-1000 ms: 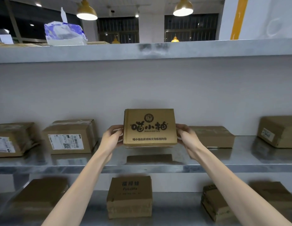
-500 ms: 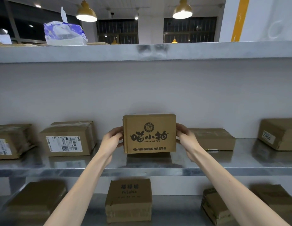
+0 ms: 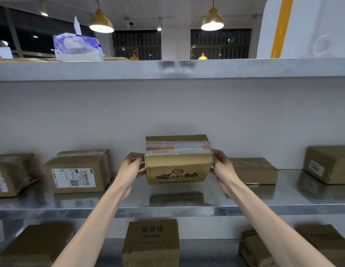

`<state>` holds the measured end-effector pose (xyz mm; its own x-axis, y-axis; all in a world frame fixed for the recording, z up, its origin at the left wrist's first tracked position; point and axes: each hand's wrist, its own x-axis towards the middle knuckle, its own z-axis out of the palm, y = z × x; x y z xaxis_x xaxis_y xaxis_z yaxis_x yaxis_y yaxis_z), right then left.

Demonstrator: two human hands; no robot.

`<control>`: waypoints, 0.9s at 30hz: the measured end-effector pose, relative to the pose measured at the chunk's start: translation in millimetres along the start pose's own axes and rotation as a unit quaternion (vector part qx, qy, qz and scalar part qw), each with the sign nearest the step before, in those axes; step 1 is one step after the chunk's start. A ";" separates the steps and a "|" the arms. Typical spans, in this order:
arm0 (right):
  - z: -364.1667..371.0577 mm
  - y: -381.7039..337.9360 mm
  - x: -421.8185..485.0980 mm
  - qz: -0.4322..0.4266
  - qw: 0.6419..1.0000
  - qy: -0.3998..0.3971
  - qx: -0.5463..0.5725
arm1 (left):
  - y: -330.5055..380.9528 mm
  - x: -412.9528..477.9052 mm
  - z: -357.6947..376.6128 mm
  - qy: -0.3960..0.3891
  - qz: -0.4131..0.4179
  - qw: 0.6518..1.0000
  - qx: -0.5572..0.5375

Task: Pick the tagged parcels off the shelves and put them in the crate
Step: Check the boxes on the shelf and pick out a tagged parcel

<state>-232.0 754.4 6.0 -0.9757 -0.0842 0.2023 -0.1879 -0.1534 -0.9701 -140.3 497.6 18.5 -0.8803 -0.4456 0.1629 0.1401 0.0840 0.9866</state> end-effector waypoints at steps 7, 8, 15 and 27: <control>0.0 2.3 -5.2 -0.008 0.998 -0.014 -0.056 | -1.5 -3.6 3.4 0.017 0.019 0.999 0.021; 0.3 2.0 -5.3 -0.007 0.998 -0.017 -0.060 | -2.0 -4.3 3.7 0.016 0.022 0.999 0.021; -1.3 1.4 1.0 -0.002 0.998 -0.036 -0.053 | -2.5 -6.8 4.1 0.006 0.035 0.999 0.016; -2.4 1.9 4.0 0.014 1.000 -0.019 -0.010 | 5.7 -1.8 -0.6 0.009 0.052 0.999 0.011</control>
<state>-236.6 756.1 4.7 -0.9758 -0.1258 0.1790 -0.1627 -0.1299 -0.9781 -137.6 498.3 23.9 -0.8529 -0.4496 0.2653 0.2209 0.1496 0.9638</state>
